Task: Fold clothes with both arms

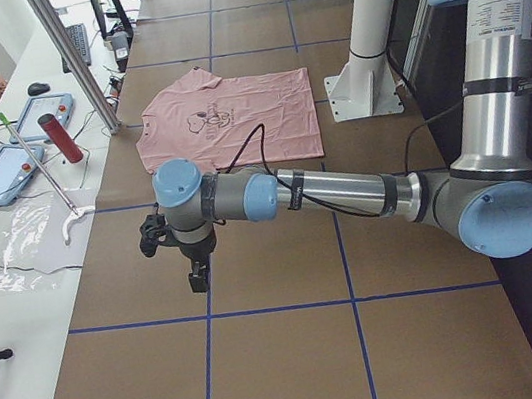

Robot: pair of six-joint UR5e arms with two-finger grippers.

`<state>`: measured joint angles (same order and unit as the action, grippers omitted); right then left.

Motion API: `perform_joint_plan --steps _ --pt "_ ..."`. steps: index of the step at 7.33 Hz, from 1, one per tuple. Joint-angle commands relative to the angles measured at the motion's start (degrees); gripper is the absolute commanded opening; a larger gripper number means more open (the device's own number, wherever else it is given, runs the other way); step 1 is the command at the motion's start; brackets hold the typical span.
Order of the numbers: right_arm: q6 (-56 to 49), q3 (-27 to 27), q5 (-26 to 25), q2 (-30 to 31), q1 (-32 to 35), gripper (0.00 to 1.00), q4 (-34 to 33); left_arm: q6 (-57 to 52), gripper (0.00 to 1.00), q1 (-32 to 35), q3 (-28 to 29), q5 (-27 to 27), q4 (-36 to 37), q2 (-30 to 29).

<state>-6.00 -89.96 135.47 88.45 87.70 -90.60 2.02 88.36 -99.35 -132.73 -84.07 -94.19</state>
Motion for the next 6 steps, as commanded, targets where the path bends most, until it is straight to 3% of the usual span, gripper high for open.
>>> perform_joint_plan --steps 1,5,6 --pt "-0.15 -0.22 -0.12 -0.12 -0.16 1.0 -0.02 -0.61 1.0 -0.03 -3.03 -0.42 0.67 0.86" --pt "0.46 -0.39 0.67 -0.03 -1.39 1.0 0.86 -0.08 1.0 -0.2 -3.49 -0.42 0.49 1.03" --pt "0.46 -0.48 0.76 -0.12 -4.7 1.0 7.39 -0.17 1.0 -0.29 -2.79 -0.43 0.57 1.12"
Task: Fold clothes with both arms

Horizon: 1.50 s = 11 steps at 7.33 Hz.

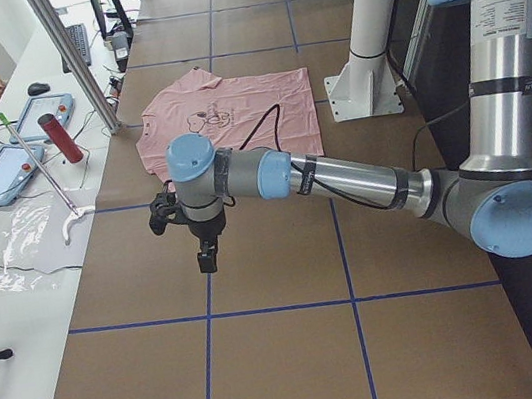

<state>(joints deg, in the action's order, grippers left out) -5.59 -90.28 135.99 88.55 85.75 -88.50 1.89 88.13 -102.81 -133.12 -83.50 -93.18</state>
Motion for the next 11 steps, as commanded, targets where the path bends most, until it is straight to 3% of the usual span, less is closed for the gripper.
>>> perform_joint_plan --steps 1,3,5,7,8,9,10,11 --pt "7.54 0.71 3.81 -0.3 -6.17 1.0 12.58 -0.3 1.0 -0.07 2.94 -0.03 -0.17 0.28" --pt "27.82 0.71 5.69 -8.09 -14.77 1.0 15.46 -0.04 1.0 -0.16 6.64 -0.12 -1.57 -0.94" --pt "47.87 5.34 1.93 -20.63 -23.66 1.0 15.82 0.14 1.0 -0.16 6.39 -0.2 -2.99 -1.03" --pt "60.79 11.76 -10.68 -28.74 -30.26 0.94 17.39 0.14 1.0 -0.16 5.69 -0.12 -3.08 -1.04" --pt "68.96 15.27 -13.27 -31.91 -31.68 0.88 19.92 0.05 1.0 -0.16 5.69 -0.12 -3.08 -1.04" --pt "72.7 19.57 -14.51 -32.03 -33.09 0.87 27.0 0.05 1.0 -0.16 5.52 -0.12 -3.08 -1.04" --pt "73.0 22.48 -16.61 -32.21 -33.62 0.87 31.59 -0.13 1.0 -0.16 5.52 -0.12 -3.08 -1.04" --pt "73.09 22.77 -17.24 -32.47 -33.71 0.83 31.64 -0.21 1.0 -0.16 5.69 -0.03 -3.6 -1.04"
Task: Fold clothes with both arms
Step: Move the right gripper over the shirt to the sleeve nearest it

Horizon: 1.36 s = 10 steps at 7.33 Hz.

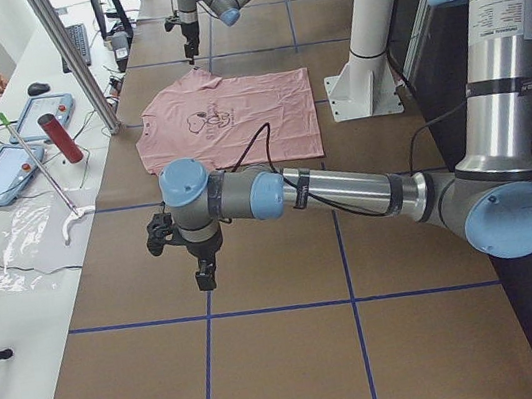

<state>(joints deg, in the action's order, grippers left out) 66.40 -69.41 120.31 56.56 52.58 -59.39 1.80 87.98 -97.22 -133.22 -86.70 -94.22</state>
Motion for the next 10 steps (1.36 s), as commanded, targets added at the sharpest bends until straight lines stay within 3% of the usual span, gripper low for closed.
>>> perform_joint_plan --steps 1,3,4,5,6,10 --pt "1.1 2.34 -2.88 -0.66 -0.89 0.81 2.53 0.05 1.0 0.0 0.1 0.07 -1.45 0.17" --pt "1.1 3.22 -3.15 -0.32 -1.6 0.76 2.62 0.05 1.0 0.0 0.19 0.07 -1.54 0.18" --pt "1.1 3.66 -3.24 -0.4 -1.69 0.69 2.7 0.05 1.0 0.0 0.02 -0.02 -1.54 0.26" --pt "1.1 3.66 -3.33 -0.49 -1.69 0.46 2.7 0.05 1.0 0.0 0.1 -0.02 -1.63 0.26" --pt "1.19 3.66 -3.33 -0.58 -1.69 0.03 2.7 0.05 1.0 0.0 0.01 -0.02 -1.63 0.26" --pt "1.54 2.01 -3.15 -1.88 -1.69 0.0 2.88 0.05 1.0 0.09 -0.07 -0.02 -1.54 0.52"
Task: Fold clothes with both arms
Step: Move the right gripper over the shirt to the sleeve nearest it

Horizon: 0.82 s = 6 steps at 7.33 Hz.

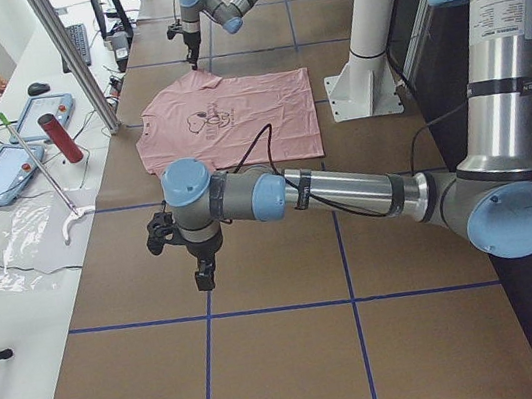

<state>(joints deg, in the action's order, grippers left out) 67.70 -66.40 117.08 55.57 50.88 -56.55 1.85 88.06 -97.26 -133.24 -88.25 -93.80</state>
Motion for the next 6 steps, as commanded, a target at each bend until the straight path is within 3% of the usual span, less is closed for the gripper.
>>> perform_joint_plan --steps 1,2,3,6 --pt "1.71 -2.06 0.07 -3.16 -0.52 0.0 -0.22 0.0 1.0 0.01 -0.03 -0.09 0.0 0.11" --pt "6.6 -1.81 -1.67 -5.1 -4.18 0.0 -0.14 0.0 1.0 0.01 -0.03 -1.04 0.0 0.2" --pt "9.0 -0.59 -7.6 -7.99 -6.39 0.0 -0.4 0.0 1.0 0.01 0.06 -2.19 0.0 0.28" --pt "10.34 9.16 -11.87 -15.3 -7.99 0.0 -0.31 0.09 1.0 -0.08 -0.03 -3.07 -0.08 0.11"
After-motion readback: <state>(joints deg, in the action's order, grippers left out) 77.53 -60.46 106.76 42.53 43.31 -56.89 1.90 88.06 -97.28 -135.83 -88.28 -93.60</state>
